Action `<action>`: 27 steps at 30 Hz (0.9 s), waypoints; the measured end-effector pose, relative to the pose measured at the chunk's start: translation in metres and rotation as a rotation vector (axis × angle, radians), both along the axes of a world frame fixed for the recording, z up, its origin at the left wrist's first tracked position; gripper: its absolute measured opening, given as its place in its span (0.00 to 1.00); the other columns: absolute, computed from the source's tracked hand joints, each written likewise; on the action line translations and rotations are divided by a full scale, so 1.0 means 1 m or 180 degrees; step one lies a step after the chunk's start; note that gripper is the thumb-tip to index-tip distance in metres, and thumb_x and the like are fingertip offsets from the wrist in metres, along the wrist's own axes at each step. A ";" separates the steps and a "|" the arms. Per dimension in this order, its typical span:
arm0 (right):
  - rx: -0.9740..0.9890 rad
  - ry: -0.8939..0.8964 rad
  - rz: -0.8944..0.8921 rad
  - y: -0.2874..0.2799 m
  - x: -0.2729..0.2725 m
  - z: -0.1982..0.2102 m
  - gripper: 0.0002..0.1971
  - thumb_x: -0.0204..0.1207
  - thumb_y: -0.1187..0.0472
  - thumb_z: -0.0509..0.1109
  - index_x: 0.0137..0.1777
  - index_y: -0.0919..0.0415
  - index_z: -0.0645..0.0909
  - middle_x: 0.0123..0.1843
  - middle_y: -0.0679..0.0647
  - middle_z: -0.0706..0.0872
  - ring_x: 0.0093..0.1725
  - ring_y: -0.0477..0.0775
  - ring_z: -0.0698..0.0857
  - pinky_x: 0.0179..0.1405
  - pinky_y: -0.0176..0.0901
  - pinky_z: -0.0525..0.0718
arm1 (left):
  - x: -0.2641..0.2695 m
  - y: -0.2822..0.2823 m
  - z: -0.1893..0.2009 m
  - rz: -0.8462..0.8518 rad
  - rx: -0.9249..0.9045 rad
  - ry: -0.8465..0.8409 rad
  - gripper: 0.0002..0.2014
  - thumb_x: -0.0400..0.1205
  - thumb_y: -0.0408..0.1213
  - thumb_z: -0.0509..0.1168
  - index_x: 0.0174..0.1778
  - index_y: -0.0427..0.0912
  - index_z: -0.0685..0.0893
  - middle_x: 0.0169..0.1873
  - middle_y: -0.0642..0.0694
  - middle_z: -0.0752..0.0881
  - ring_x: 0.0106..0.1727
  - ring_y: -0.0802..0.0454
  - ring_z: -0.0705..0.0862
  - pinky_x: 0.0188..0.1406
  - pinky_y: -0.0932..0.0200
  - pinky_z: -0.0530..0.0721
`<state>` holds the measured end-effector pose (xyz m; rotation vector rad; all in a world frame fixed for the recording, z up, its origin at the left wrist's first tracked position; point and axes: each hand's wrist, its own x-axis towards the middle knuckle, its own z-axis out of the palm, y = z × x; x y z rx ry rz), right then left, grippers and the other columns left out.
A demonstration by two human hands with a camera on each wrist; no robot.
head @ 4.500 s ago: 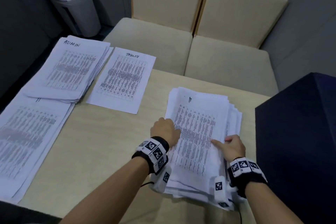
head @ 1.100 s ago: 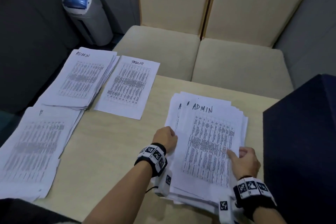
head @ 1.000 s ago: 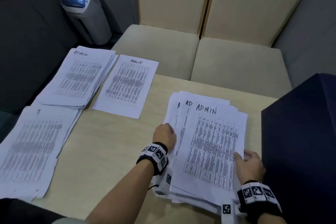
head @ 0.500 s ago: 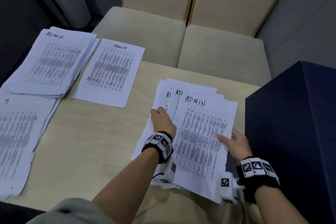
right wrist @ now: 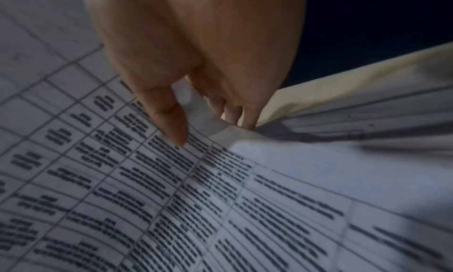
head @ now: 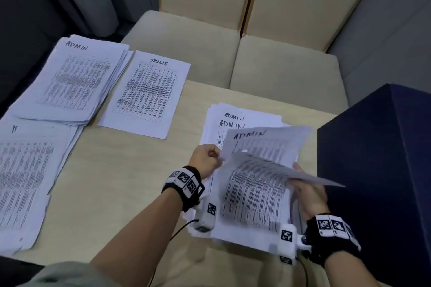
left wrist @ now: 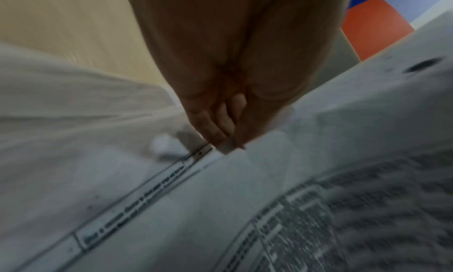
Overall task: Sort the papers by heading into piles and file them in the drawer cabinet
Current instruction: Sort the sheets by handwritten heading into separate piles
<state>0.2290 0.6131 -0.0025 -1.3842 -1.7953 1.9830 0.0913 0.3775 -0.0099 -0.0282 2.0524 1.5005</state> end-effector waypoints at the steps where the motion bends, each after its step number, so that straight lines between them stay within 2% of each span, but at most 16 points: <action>1: 0.0103 0.0135 0.0200 -0.003 -0.001 0.000 0.17 0.74 0.79 0.69 0.49 0.58 0.92 0.58 0.53 0.88 0.56 0.54 0.86 0.49 0.34 0.85 | 0.001 -0.002 0.007 -0.0187 0.0091 0.0037 0.20 0.74 0.10 0.58 0.28 0.40 0.79 0.17 0.54 0.77 0.24 0.56 0.72 0.19 0.70 0.70; 2: 0.0221 0.0195 0.0365 -0.005 -0.003 0.002 0.18 0.77 0.79 0.67 0.44 0.56 0.92 0.54 0.53 0.89 0.55 0.54 0.86 0.45 0.28 0.84 | 0.001 -0.003 0.012 -0.0398 0.0083 0.0119 0.19 0.74 0.09 0.54 0.31 0.36 0.81 0.19 0.49 0.79 0.23 0.57 0.72 0.19 0.72 0.69; 4: 0.0433 -0.0042 0.0552 -0.005 -0.005 0.006 0.15 0.82 0.75 0.63 0.44 0.56 0.86 0.39 0.45 0.89 0.43 0.49 0.87 0.32 0.23 0.81 | 0.000 -0.006 0.013 -0.0581 -0.0005 0.0287 0.18 0.73 0.09 0.52 0.40 0.30 0.84 0.27 0.38 0.82 0.27 0.59 0.78 0.20 0.74 0.70; 5: 0.0531 -0.0159 0.0500 -0.004 -0.006 0.007 0.11 0.83 0.72 0.64 0.44 0.58 0.83 0.31 0.43 0.88 0.36 0.49 0.86 0.27 0.25 0.80 | -0.002 -0.006 0.010 -0.0495 -0.0132 0.0388 0.18 0.73 0.11 0.54 0.44 0.33 0.84 0.32 0.39 0.84 0.32 0.55 0.81 0.24 0.72 0.74; 6: 0.0584 -0.0193 0.0395 -0.003 -0.006 0.009 0.07 0.82 0.70 0.66 0.43 0.62 0.82 0.29 0.47 0.87 0.33 0.53 0.83 0.27 0.30 0.80 | -0.004 -0.005 0.004 -0.0305 -0.0418 0.0556 0.16 0.74 0.15 0.58 0.47 0.38 0.82 0.38 0.42 0.83 0.40 0.50 0.83 0.32 0.69 0.79; 7: 0.0623 -0.0160 0.0303 -0.004 -0.007 0.011 0.03 0.79 0.71 0.70 0.44 0.65 0.83 0.33 0.52 0.88 0.34 0.54 0.83 0.33 0.34 0.81 | -0.005 -0.006 -0.002 -0.0143 -0.0878 0.0723 0.13 0.74 0.22 0.65 0.50 0.41 0.79 0.44 0.45 0.82 0.48 0.46 0.83 0.43 0.62 0.82; 8: 0.0679 -0.0072 0.0199 -0.006 -0.008 0.015 0.04 0.76 0.73 0.73 0.46 0.65 0.85 0.38 0.54 0.89 0.38 0.52 0.84 0.40 0.38 0.82 | -0.006 -0.007 -0.009 -0.0121 -0.1448 0.0855 0.16 0.73 0.33 0.72 0.54 0.42 0.76 0.50 0.45 0.79 0.54 0.44 0.81 0.52 0.54 0.82; 9: 0.0699 -0.0009 0.0070 -0.009 -0.008 0.017 0.08 0.72 0.74 0.75 0.47 0.63 0.87 0.40 0.55 0.89 0.41 0.50 0.85 0.46 0.42 0.81 | -0.007 -0.007 -0.015 -0.0216 -0.2000 0.0848 0.25 0.72 0.45 0.76 0.59 0.40 0.74 0.55 0.44 0.77 0.58 0.43 0.78 0.58 0.48 0.81; 11: 0.0547 0.0064 -0.0144 -0.011 -0.007 0.020 0.13 0.69 0.74 0.77 0.51 0.61 0.86 0.45 0.55 0.90 0.47 0.53 0.86 0.55 0.46 0.81 | -0.004 -0.009 -0.018 -0.0356 -0.2639 0.0632 0.41 0.68 0.60 0.77 0.66 0.36 0.70 0.62 0.41 0.74 0.64 0.41 0.75 0.62 0.46 0.79; 14: 0.0263 0.0103 -0.0197 -0.013 -0.007 0.015 0.22 0.62 0.68 0.79 0.57 0.60 0.81 0.51 0.56 0.89 0.56 0.65 0.87 0.63 0.59 0.82 | -0.007 -0.015 -0.028 -0.0255 -0.2821 0.0589 0.46 0.66 0.67 0.74 0.66 0.35 0.69 0.62 0.40 0.74 0.64 0.42 0.75 0.61 0.47 0.79; 16: 0.0059 0.0027 -0.0170 -0.014 -0.008 0.010 0.27 0.55 0.64 0.81 0.55 0.55 0.77 0.52 0.59 0.86 0.61 0.73 0.85 0.65 0.71 0.81 | -0.016 -0.023 -0.034 -0.0231 -0.2590 0.0528 0.42 0.67 0.66 0.75 0.63 0.35 0.72 0.59 0.40 0.76 0.60 0.42 0.78 0.58 0.48 0.82; 17: -0.0032 0.0025 -0.0127 -0.015 -0.010 0.009 0.27 0.55 0.64 0.81 0.55 0.55 0.77 0.55 0.62 0.86 0.61 0.72 0.85 0.65 0.71 0.81 | -0.021 -0.029 -0.035 -0.0237 -0.2389 0.0474 0.37 0.69 0.63 0.76 0.60 0.36 0.74 0.56 0.41 0.78 0.57 0.42 0.80 0.55 0.48 0.83; 20: -0.0205 -0.0013 -0.0036 -0.019 -0.014 0.008 0.17 0.67 0.72 0.74 0.56 0.67 0.79 0.57 0.67 0.87 0.56 0.67 0.88 0.51 0.57 0.87 | -0.033 -0.047 -0.024 -0.0346 -0.2083 0.0600 0.19 0.77 0.53 0.73 0.42 0.40 0.79 0.39 0.47 0.83 0.42 0.46 0.83 0.43 0.55 0.83; 23: -0.0437 0.0261 0.0108 -0.023 -0.016 0.007 0.12 0.72 0.77 0.68 0.55 0.74 0.81 0.49 0.67 0.90 0.48 0.67 0.90 0.40 0.49 0.87 | -0.041 -0.059 -0.009 -0.0568 -0.2178 0.1366 0.18 0.82 0.46 0.67 0.29 0.44 0.74 0.27 0.49 0.79 0.34 0.44 0.80 0.31 0.57 0.76; 25: -0.0444 0.0245 0.0196 -0.023 -0.019 0.005 0.10 0.73 0.78 0.68 0.52 0.71 0.83 0.45 0.65 0.90 0.47 0.67 0.88 0.43 0.50 0.85 | -0.043 -0.060 -0.004 -0.0826 -0.1489 0.1565 0.13 0.82 0.36 0.67 0.30 0.40 0.80 0.27 0.48 0.81 0.34 0.46 0.81 0.34 0.55 0.76; 27: -0.0349 0.0206 0.0248 -0.024 -0.024 0.002 0.11 0.73 0.78 0.67 0.47 0.64 0.86 0.43 0.57 0.90 0.49 0.63 0.86 0.48 0.48 0.81 | -0.042 -0.059 0.000 -0.0946 -0.0375 0.1005 0.09 0.80 0.24 0.67 0.34 0.32 0.86 0.25 0.52 0.82 0.29 0.57 0.79 0.36 0.60 0.77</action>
